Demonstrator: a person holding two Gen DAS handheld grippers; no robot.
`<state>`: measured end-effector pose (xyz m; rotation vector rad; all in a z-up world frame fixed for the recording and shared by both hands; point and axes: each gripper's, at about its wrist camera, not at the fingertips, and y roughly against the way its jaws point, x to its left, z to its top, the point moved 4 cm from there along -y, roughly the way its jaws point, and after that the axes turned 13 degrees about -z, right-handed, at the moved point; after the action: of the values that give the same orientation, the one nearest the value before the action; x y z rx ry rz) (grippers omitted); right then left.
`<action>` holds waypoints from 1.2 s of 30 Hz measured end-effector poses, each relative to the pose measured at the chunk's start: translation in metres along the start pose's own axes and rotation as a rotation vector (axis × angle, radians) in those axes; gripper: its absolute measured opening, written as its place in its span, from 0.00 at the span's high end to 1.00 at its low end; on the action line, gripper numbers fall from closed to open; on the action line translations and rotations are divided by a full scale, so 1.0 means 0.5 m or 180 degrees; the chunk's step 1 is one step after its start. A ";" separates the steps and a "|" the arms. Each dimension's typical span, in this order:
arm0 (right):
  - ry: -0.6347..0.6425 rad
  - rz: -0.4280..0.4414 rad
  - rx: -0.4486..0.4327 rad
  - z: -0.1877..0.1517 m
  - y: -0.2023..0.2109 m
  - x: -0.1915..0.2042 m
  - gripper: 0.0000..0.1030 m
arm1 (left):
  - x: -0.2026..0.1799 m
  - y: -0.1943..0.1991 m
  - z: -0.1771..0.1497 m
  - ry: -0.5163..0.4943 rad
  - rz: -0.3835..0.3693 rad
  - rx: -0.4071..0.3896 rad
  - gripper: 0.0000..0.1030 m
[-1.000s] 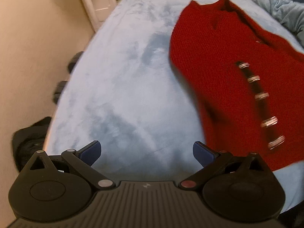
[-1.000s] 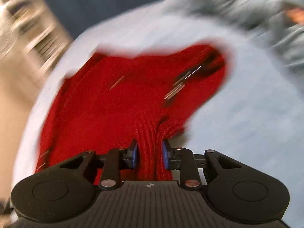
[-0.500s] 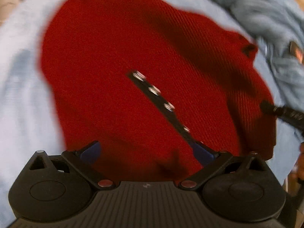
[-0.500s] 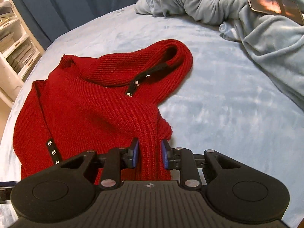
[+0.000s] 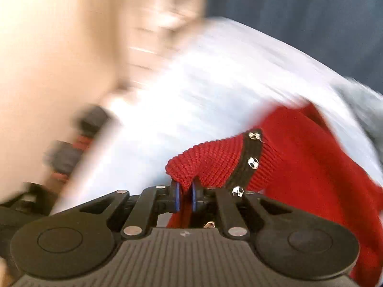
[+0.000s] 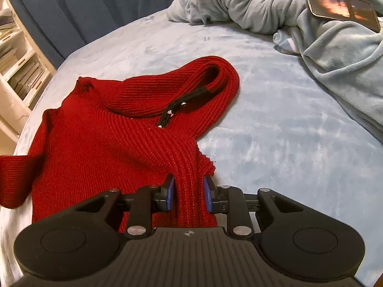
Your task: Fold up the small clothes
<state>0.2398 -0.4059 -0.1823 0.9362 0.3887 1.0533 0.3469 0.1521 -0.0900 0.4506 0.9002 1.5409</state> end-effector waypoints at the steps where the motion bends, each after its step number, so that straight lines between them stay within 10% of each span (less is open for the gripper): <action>1: -0.0030 -0.0009 0.0011 -0.001 0.002 0.002 0.72 | 0.037 0.009 0.011 0.0072 0.0194 -0.0046 0.81; 5: -0.0293 0.0063 0.0017 0.000 0.031 -0.008 0.61 | 0.058 0.044 -0.030 0.0173 0.0156 -0.0115 0.06; 11: -0.0474 -0.0076 -0.0181 -0.017 0.118 -0.063 0.48 | -0.092 0.069 -0.254 -0.0405 -0.0678 0.0359 0.03; 19: 0.0182 0.0008 0.0270 -0.175 0.114 -0.019 0.40 | -0.353 0.048 -0.545 -0.1580 -0.1354 0.1072 0.03; 25: 0.0291 -0.0315 0.0523 -0.215 0.035 0.013 0.39 | -0.405 -0.019 -0.543 -0.1811 -0.1196 0.1136 0.02; 36: -0.0559 -0.0353 -0.0176 0.021 0.011 -0.070 0.39 | -0.415 -0.035 -0.510 -0.1644 -0.1122 0.1137 0.02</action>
<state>0.2273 -0.4404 -0.1768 0.9391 0.2614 0.8694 0.2117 -0.1197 -0.2176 0.8522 0.7907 0.8797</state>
